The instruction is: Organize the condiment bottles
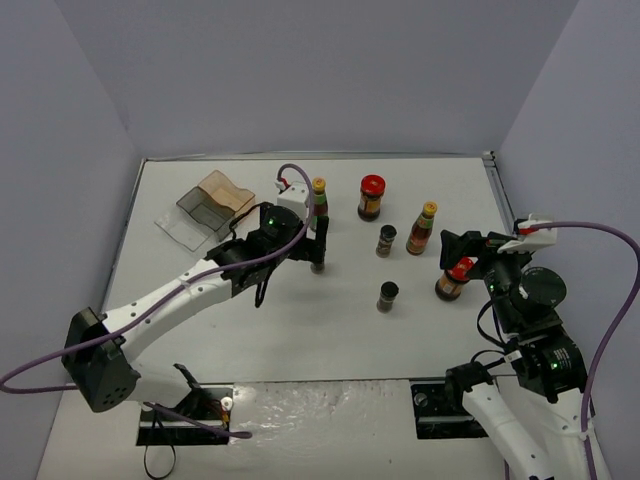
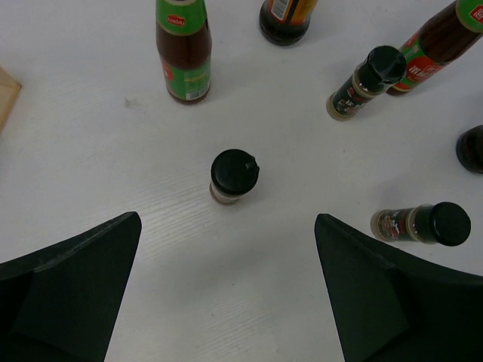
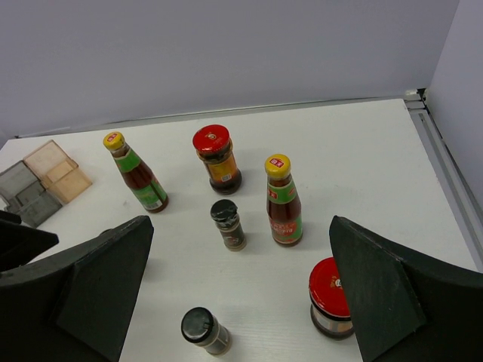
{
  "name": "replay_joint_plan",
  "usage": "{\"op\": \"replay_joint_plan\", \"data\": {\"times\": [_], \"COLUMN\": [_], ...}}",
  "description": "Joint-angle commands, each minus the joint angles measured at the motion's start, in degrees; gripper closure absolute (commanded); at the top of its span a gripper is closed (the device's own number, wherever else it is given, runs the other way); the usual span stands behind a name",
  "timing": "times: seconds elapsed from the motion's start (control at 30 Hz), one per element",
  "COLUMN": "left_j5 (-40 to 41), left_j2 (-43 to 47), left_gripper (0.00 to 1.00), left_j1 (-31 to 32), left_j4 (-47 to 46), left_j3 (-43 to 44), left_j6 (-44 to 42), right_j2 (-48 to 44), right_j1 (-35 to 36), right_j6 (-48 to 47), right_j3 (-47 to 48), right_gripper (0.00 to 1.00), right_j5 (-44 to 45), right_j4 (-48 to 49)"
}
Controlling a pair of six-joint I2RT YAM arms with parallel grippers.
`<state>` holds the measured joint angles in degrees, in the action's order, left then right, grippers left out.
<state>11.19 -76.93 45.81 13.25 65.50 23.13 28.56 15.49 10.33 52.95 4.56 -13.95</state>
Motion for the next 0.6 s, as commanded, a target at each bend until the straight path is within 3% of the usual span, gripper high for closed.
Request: {"op": "replay_joint_plan", "data": {"times": [0.0,0.23,0.57], "left_j5": [7.1,9.2,7.4], "left_j2": [-5.0,-13.7,-22.9], "left_gripper": [0.03,0.03,0.03], "left_j1": [0.2,-0.6,-6.1], "left_j4": [-9.1,-16.6,-17.2], "left_j3": [7.7,13.5,19.5], "left_j6": [-2.6,-8.1,-6.2], "right_j2": [1.0,0.9,0.3], "right_j1": [0.4,0.5,0.5], "right_j6": [-0.9,-0.5,-1.0], "right_j3": [0.7,0.8,1.0], "right_gripper": [0.00,0.00,0.00], "right_j5": [-1.4,-2.5,-3.3], "right_j4": [4.6,4.7,4.6]}}
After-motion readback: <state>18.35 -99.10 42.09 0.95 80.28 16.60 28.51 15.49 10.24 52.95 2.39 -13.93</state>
